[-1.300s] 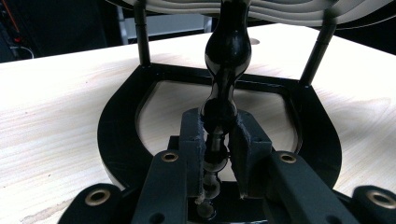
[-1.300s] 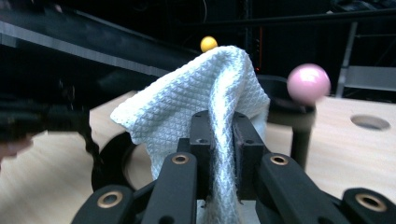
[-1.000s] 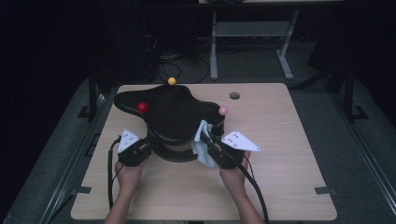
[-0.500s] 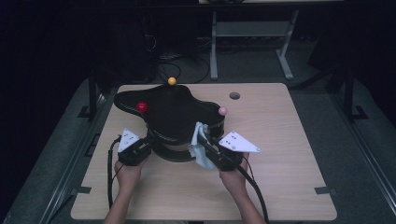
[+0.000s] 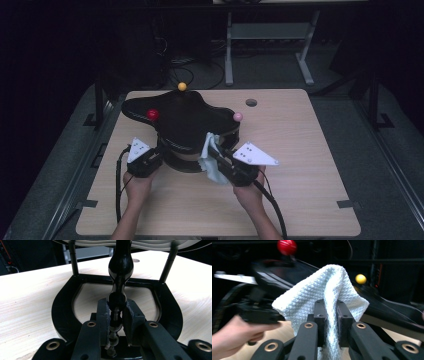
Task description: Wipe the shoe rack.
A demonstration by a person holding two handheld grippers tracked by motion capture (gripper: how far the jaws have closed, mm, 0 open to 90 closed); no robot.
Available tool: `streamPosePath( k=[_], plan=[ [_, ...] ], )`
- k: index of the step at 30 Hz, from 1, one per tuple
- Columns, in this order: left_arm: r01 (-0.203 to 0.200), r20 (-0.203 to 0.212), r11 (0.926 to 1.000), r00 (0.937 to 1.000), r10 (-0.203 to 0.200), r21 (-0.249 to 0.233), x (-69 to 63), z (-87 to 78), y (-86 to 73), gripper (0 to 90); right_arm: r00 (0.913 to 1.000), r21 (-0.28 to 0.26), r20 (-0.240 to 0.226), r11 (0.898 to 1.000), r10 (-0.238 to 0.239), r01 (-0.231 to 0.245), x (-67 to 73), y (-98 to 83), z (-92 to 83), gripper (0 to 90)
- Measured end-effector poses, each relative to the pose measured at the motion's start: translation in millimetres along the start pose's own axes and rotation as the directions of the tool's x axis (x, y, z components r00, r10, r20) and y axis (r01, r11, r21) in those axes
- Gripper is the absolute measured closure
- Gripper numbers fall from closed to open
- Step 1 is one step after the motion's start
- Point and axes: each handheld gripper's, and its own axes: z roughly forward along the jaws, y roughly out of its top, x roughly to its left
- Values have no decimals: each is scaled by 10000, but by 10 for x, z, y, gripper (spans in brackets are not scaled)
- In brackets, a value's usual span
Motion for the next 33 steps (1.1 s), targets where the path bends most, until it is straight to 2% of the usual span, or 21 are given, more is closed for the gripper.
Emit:
streamPosePath(
  k=[1,3,5,7,10,14,16,17,20,26,29,33],
  plan=[
    [-7,3,10000,10000,7,6,3,-1,0,760,9998,-86,-160,9999,-129,128,69,18,-21,810],
    [-25,-10,10000,10000,25,44,3,-5,2,760,9986,-118,-178,9987,-494,492,114,31,-29,811],
    [-50,-19,10000,10000,50,67,0,-5,5,761,9993,-86,-298,9997,-218,215,79,36,-26,812],
    [-29,-9,10000,10000,29,50,2,-3,2,761,9990,-57,-239,9993,-381,380,127,57,-35,812],
    [4,-45,10000,10000,-4,24,-6,-1,3,761,9960,-258,-636,9977,-634,619,267,123,-56,811],
    [-59,29,10000,10000,59,62,-19,-7,5,762,9839,-530,-1352,9925,-1168,1106,498,249,0,811],
    [-107,61,9999,9999,106,72,-19,-13,5,762,9787,-480,-1487,9896,-1415,1357,569,264,43,811],
    [-99,84,9999,9999,99,70,-16,-16,4,762,9789,-510,-1507,9900,-1380,1317,563,262,40,811],
    [-115,121,9999,9999,115,36,-8,-15,-5,762,9836,-577,-1503,9941,-995,917,455,233,-9,812],
    [-139,62,9999,9999,138,60,-17,-15,-2,761,9969,-253,-601,9985,-500,486,154,111,-90,811],
    [-117,43,9999,9999,117,77,-19,-16,0,760,9997,80,-241,10000,1,1,-76,22,-16,807],
    [-154,96,9998,9998,153,103,-15,-24,0,760,9995,425,251,9989,167,-178,-256,-24,74,811]
  ],
)
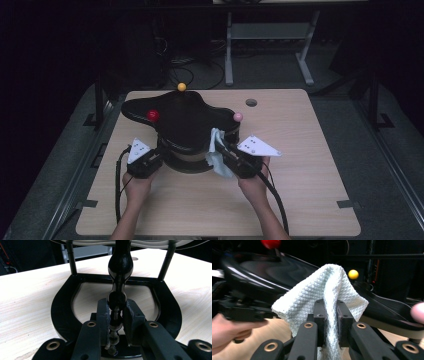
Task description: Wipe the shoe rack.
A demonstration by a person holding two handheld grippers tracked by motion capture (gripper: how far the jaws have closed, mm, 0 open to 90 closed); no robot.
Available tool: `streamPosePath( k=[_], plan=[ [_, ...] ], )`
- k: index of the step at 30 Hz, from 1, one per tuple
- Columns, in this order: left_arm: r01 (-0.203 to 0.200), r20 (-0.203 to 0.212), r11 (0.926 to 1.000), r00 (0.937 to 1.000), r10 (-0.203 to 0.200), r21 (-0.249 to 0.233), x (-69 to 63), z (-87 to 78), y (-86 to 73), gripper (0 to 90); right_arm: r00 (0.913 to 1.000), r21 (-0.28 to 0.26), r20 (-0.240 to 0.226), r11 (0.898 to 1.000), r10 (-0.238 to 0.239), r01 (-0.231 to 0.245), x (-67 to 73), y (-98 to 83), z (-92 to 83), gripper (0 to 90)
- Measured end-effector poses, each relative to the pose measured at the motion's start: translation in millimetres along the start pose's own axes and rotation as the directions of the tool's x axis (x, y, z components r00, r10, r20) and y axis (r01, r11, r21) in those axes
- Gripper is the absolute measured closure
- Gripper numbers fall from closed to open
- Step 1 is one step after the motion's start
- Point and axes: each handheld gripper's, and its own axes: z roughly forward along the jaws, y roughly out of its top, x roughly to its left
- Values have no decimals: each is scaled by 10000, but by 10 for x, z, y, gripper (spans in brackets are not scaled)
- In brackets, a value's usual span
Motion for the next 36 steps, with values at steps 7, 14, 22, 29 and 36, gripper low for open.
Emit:
streamPosePath(
  k=[7,14,22,29,36],
  plan=[
    [28,-2,10000,10000,-28,-12,67,-100,-44,762,9981,113,-587,9998,-174,181,101,-9,-13,818],
    [124,-252,9999,9996,-127,-120,183,-223,-106,759,9853,9,-1601,9982,-597,607,484,-63,-32,817],
    [124,-314,9998,9994,-128,-139,188,-230,-109,759,9903,44,-1195,9974,-709,720,449,-138,-80,816],
    [115,-326,9998,9994,-120,-130,185,-225,-105,759,9989,191,-433,9996,-203,211,140,-257,-145,815],
    [56,-299,9999,9995,-59,-93,179,-219,-99,760,9994,385,343,9993,-12,-2,-67,-314,-197,815]
  ],
)
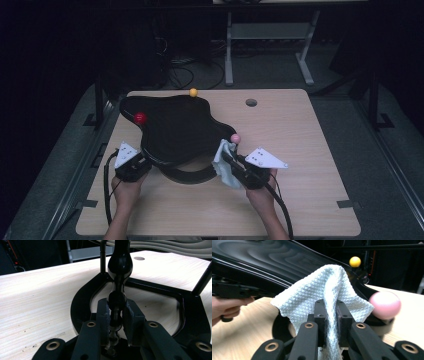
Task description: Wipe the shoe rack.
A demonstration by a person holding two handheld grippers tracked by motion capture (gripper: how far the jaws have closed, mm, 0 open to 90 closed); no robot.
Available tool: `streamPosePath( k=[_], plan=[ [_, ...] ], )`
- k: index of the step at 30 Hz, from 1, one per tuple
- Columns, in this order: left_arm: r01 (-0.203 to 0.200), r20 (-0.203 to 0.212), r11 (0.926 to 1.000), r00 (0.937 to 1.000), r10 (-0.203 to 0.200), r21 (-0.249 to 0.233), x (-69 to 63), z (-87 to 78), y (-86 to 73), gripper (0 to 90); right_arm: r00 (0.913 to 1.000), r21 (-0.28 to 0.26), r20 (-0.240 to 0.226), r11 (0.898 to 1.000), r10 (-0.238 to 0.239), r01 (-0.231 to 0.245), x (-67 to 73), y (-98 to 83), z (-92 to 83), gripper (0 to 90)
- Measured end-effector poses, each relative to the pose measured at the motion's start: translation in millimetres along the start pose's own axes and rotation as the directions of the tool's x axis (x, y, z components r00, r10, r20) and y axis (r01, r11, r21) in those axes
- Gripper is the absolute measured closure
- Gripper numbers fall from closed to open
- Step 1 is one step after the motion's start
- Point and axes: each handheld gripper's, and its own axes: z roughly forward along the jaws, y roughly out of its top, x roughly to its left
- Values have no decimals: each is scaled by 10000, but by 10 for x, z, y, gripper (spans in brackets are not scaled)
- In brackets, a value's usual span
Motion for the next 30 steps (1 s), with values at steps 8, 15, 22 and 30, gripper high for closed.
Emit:
streamPosePath(
  k=[8,15,22,30],
  plan=[
    [12,-29,10000,10000,-12,9,4,2,2,760,9999,62,10,9999,-134,134,-12,-18,3,814],
    [5,0,10000,10000,-5,-6,6,7,1,761,9958,239,869,9992,288,-310,-316,-79,2,814],
    [25,-58,10000,10000,-25,6,17,10,2,760,9989,223,451,9997,118,-128,-174,-89,4,814],
    [-18,-22,10000,10000,18,32,15,14,6,761,9932,333,981,9973,620,-655,-407,-165,32,810]
  ],
)
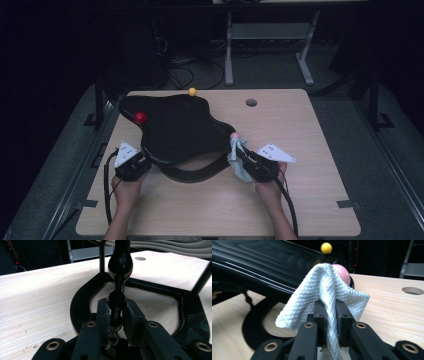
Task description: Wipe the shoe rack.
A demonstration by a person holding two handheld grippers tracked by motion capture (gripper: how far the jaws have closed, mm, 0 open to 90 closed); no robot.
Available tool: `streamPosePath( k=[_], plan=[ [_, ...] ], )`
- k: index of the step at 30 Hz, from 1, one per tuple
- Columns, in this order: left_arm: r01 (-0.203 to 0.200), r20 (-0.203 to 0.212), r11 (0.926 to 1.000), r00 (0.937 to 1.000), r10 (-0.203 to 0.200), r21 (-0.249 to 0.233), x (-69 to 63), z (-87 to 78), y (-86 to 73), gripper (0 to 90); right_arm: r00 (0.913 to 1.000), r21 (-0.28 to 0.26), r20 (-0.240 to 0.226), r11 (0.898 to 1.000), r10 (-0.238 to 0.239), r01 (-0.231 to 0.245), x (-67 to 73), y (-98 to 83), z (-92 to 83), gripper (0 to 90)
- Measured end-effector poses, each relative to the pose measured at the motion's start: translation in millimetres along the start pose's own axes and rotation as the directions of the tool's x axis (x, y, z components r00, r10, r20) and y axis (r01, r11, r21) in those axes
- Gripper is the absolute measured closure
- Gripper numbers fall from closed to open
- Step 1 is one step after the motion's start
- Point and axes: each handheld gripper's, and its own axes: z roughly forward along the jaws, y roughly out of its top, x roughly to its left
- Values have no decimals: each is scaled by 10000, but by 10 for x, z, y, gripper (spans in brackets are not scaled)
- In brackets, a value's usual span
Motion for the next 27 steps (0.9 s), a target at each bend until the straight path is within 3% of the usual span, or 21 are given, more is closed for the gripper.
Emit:
streamPosePath(
  k=[11,13,17,19,24,27],
  plan=[
    [68,-84,10000,9999,-68,-7,14,9,3,761,9999,188,28,9997,147,-148,-12,-25,41,812],
    [75,-84,10000,9999,-76,-13,14,9,2,761,9997,169,-89,9996,224,-223,27,-21,39,812],
    [85,-135,10000,9999,-85,-16,32,4,-1,761,9990,97,-411,9998,-181,185,168,-8,31,812],
    [72,-140,10000,9999,-72,-5,33,2,-1,760,9992,139,-293,9995,-262,266,144,-9,33,812],
    [78,-109,10000,9999,-78,-28,28,8,-3,761,9999,323,111,9994,112,-116,-33,-29,89,810],
    [83,-129,10000,9999,-83,-22,28,10,-1,761,9999,364,-62,9993,123,-120,26,-28,106,812]
  ],
)
